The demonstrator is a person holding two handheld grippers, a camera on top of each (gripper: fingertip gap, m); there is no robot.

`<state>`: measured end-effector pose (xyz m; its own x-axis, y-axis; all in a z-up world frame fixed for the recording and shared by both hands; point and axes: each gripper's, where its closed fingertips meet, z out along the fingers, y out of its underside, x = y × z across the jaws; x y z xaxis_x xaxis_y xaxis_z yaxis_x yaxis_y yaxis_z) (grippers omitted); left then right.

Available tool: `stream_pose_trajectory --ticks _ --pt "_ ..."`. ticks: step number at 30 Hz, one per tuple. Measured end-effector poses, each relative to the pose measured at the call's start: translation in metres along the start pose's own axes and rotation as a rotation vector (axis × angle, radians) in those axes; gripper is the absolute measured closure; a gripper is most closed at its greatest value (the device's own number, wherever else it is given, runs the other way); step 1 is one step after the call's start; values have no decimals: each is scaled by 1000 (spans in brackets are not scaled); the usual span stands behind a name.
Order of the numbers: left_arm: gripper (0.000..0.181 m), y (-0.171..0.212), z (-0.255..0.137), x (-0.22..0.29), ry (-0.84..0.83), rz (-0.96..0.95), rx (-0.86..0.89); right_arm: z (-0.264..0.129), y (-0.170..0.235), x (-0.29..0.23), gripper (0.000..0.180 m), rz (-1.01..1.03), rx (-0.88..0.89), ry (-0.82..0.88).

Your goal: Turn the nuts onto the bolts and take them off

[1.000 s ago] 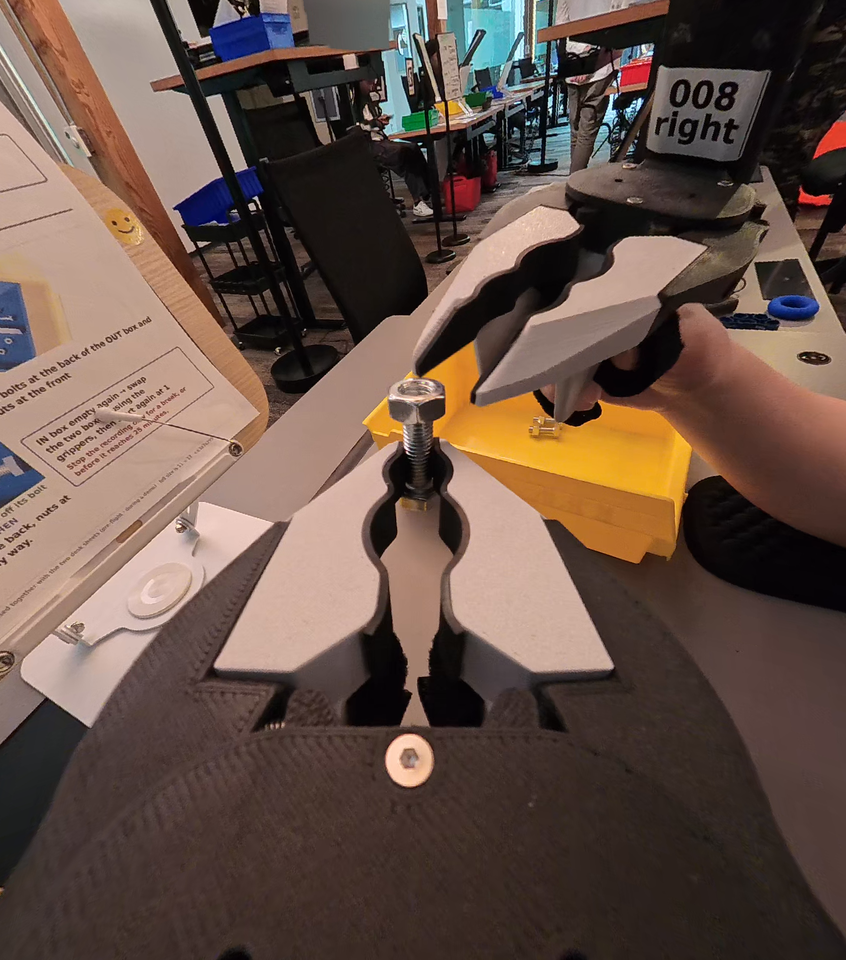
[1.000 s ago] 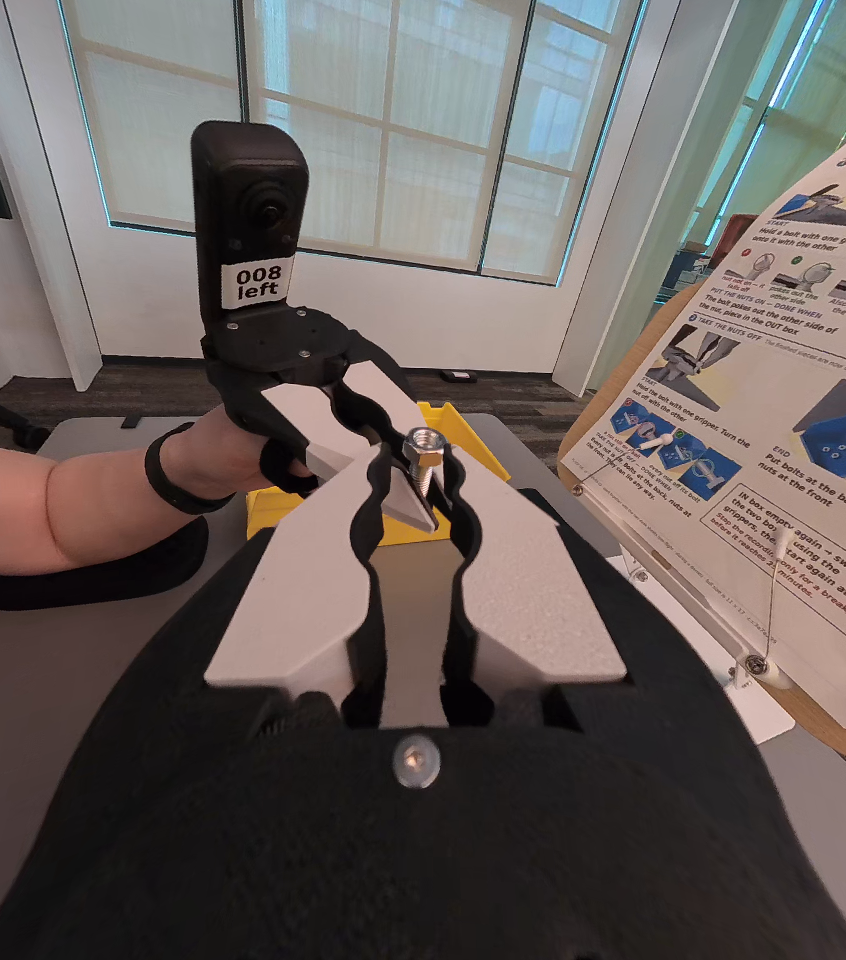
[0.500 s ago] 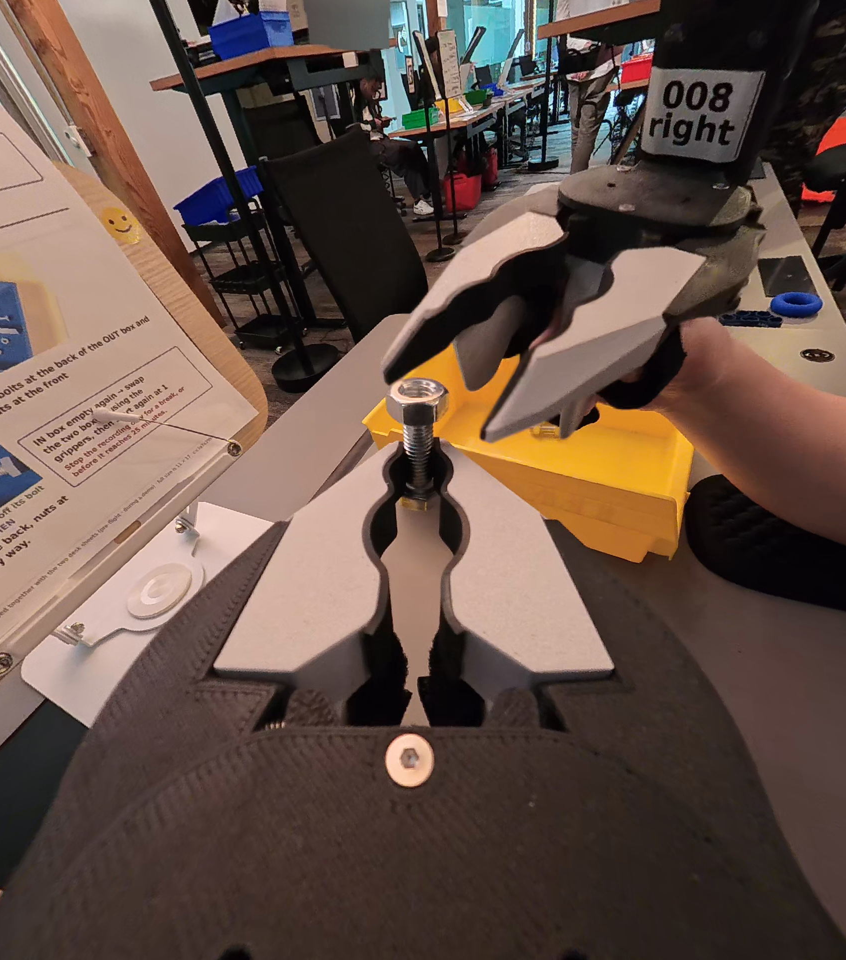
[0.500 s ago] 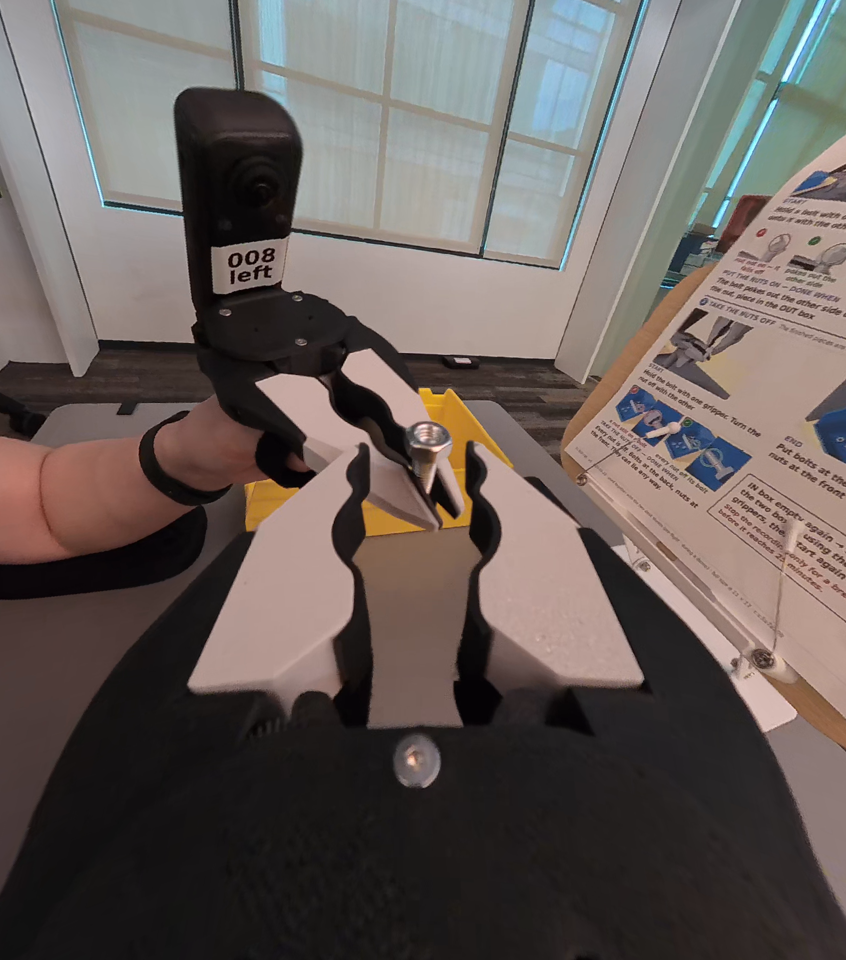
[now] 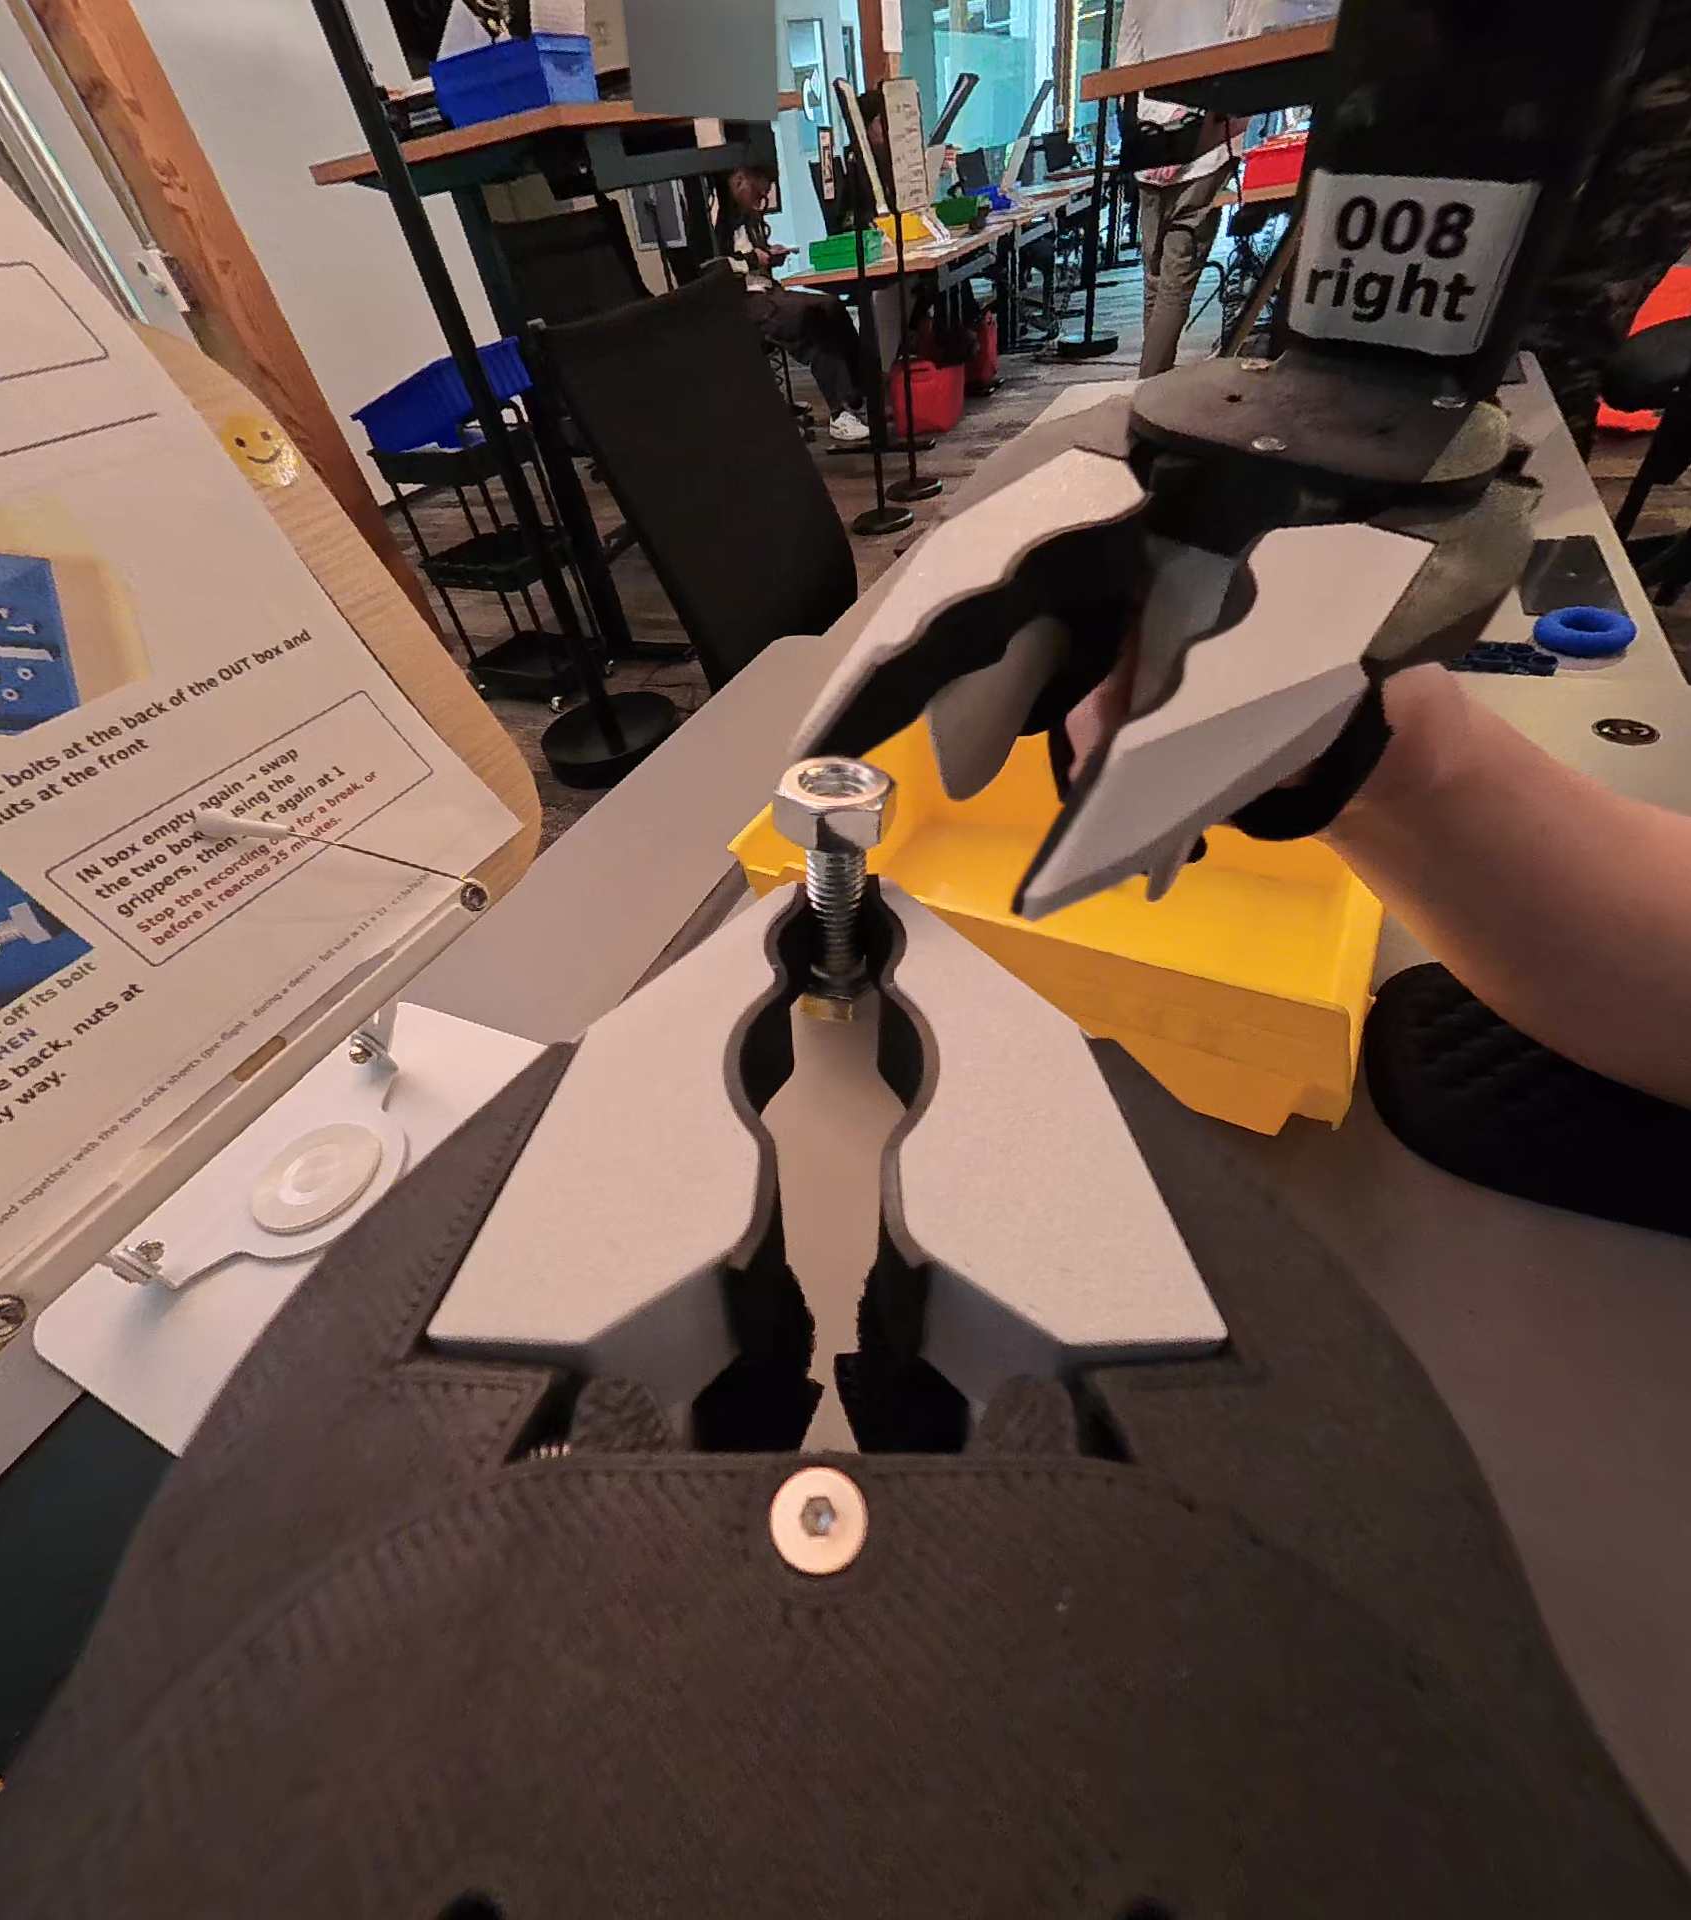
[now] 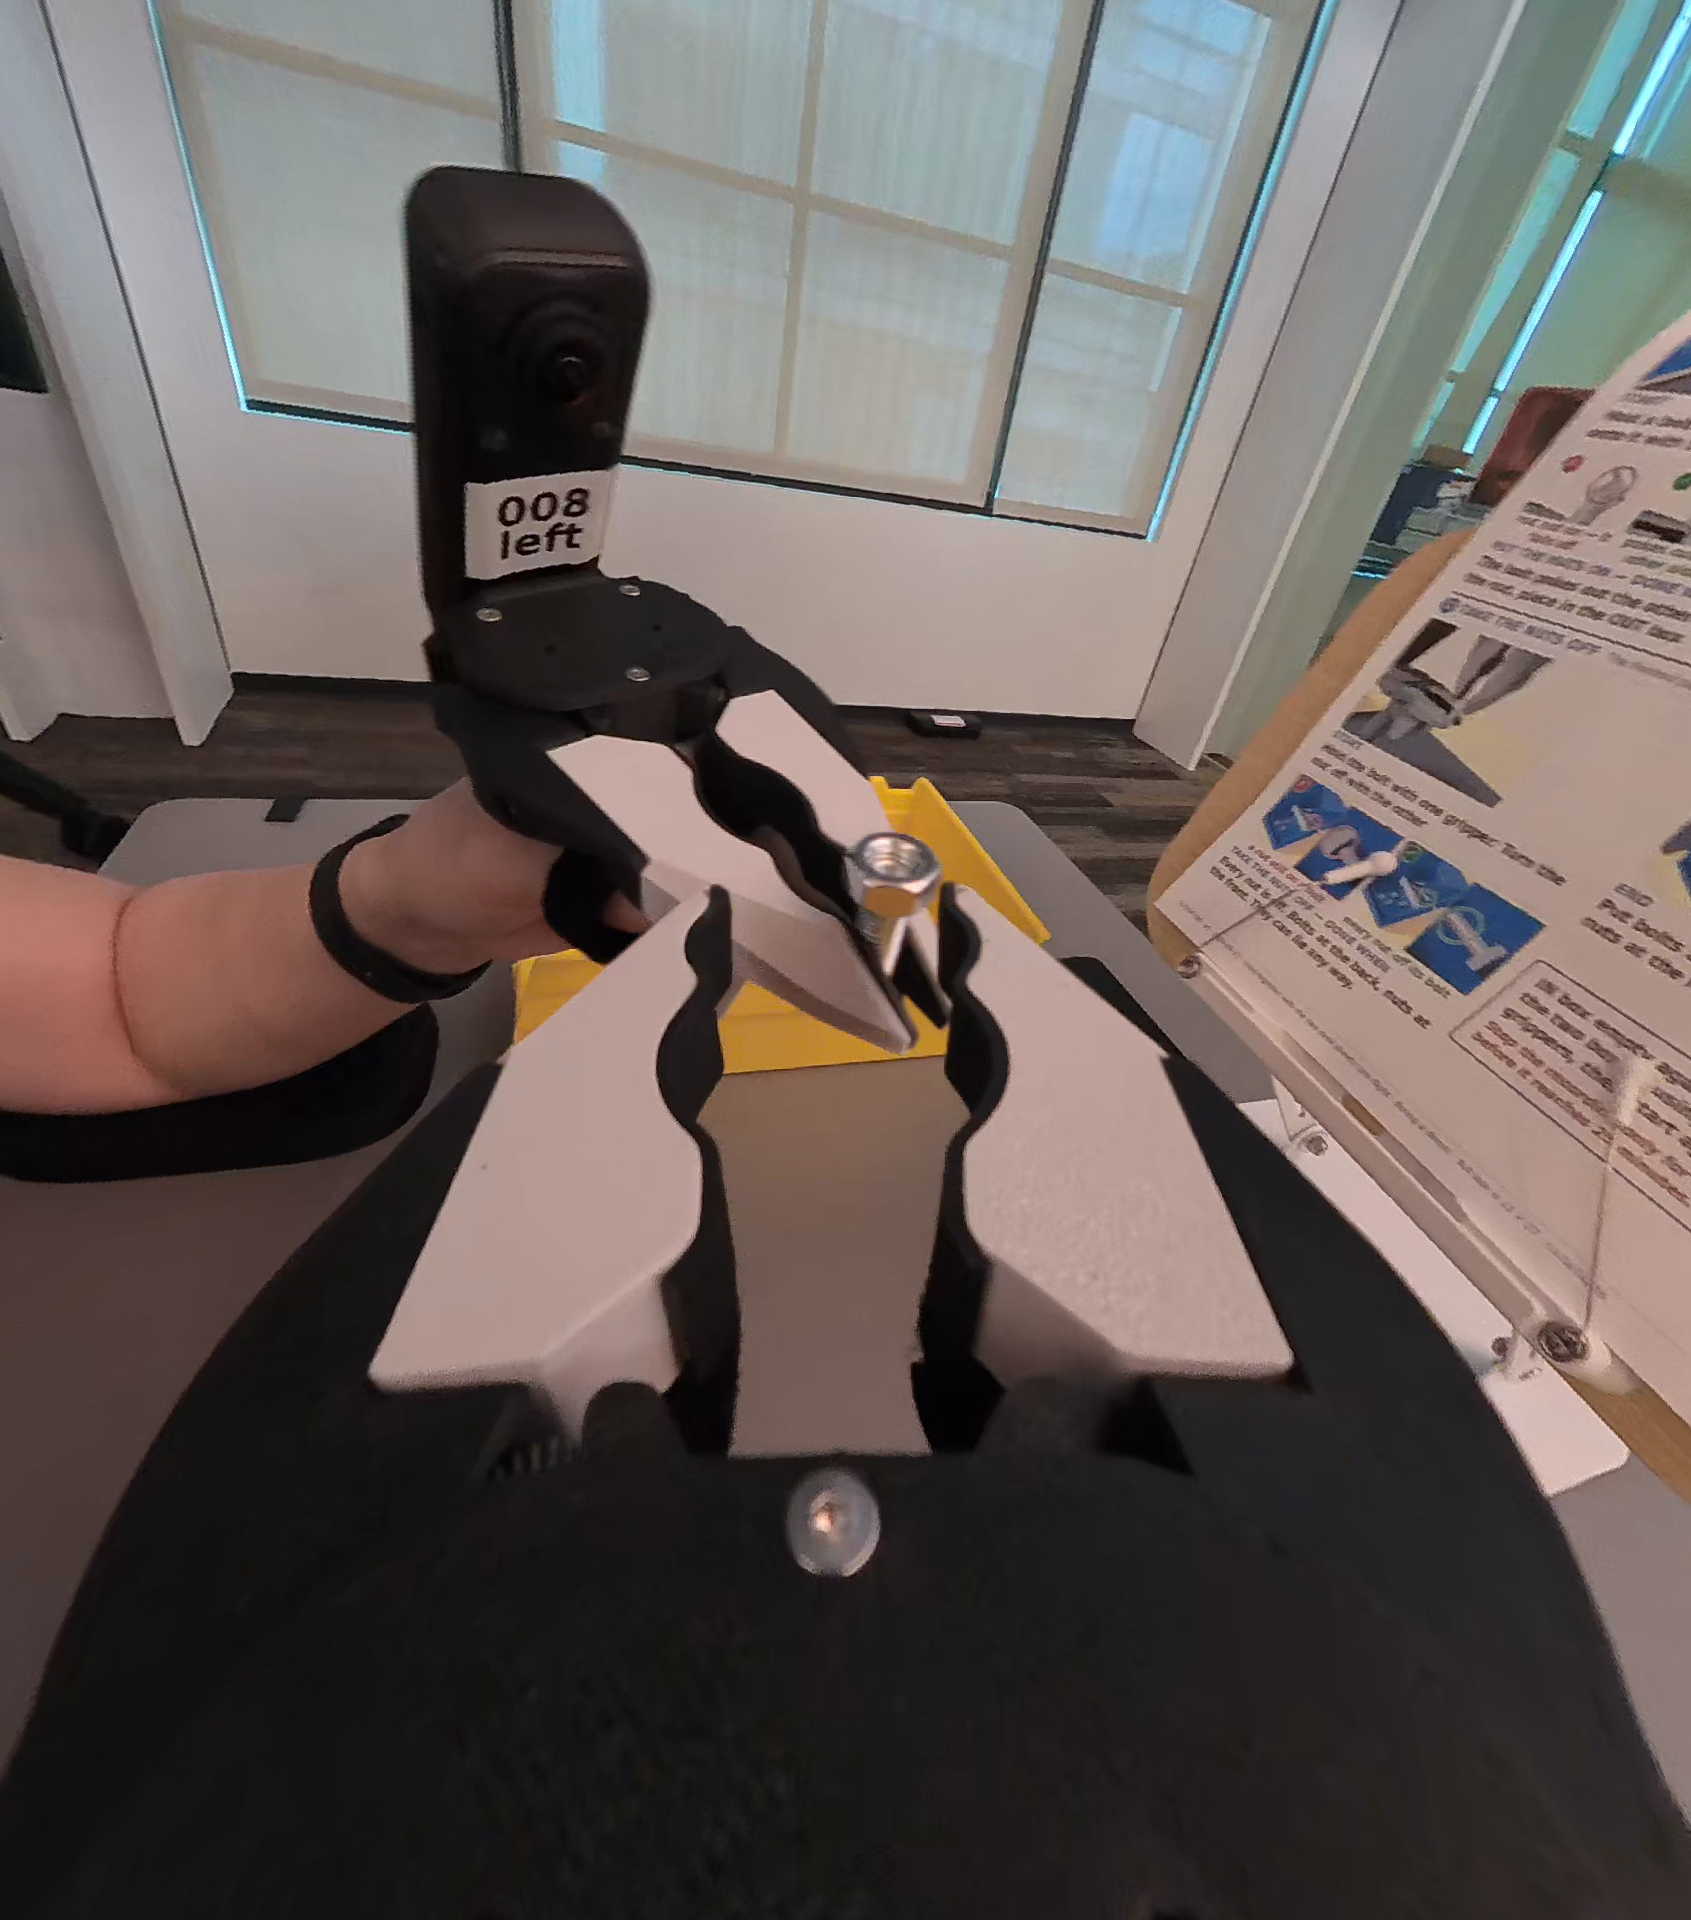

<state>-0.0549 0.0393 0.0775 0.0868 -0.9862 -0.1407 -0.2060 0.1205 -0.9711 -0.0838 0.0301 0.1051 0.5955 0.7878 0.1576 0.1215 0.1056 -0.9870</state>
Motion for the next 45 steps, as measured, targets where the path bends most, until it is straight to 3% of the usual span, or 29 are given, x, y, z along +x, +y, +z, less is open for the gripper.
stream_pose_trajectory --ticks 2,4,11,14,15,17,19,23,26,29,31,33,36,39,41,42,43,45 --pt "173 0 -1 -2 -6 -3 0 0 1 -1 145 -27 -11 7" --pt "173 0 -2 -5 -13 -9 3 -3 -1 -6 163 -41 -9 -20" --pt "173 1 0 -1 -2 -4 0 0 0 2 141 2 -3 18" --pt "173 1 0 -1 -5 -1 -2 1 0 -1 139 -18 -6 7" --pt "173 1 -1 -2 -7 -3 -1 -1 0 -1 142 -27 -9 4" --pt "173 0 -2 -5 -17 -9 4 -6 -3 -5 167 -26 3 -30" --pt "174 -2 -3 -5 -6 -20 11 -9 -9 0 165 -1 36 -7" --pt "173 -2 -1 2 12 -7 9 -5 -5 6 139 23 24 15" --pt "173 -1 1 4 15 7 3 2 1 -1 136 1 0 -10" --pt "173 -1 -1 -1 -3 1 5 0 1 -3 143 -47 -20 0" --pt "174 -2 -4 -5 -13 -18 14 -5 -4 -11 169 -52 5 -50" --pt "174 -3 -4 -4 0 -26 19 -7 -7 -4 163 -6 23 -26" --pt "173 -3 -2 1 19 -18 16 -3 -3 4 140 21 23 8" --pt "173 -1 1 5 25 -1 4 0 -3 -2 137 23 31 -21" --pt "173 -1 0 2 10 -3 4 -1 -1 -3 141 16 6 -25" --pt "173 -2 -1 0 5 -12 9 -4 -3 -5 150 1 9 -34" --pt "173 -3 -3 -3 0 -25 16 -8 -7 -10 171 -15 29 -68" --pt "174 -4 -5 -3 17 -44 28 -13 -17 -7 173 3 82 -52"
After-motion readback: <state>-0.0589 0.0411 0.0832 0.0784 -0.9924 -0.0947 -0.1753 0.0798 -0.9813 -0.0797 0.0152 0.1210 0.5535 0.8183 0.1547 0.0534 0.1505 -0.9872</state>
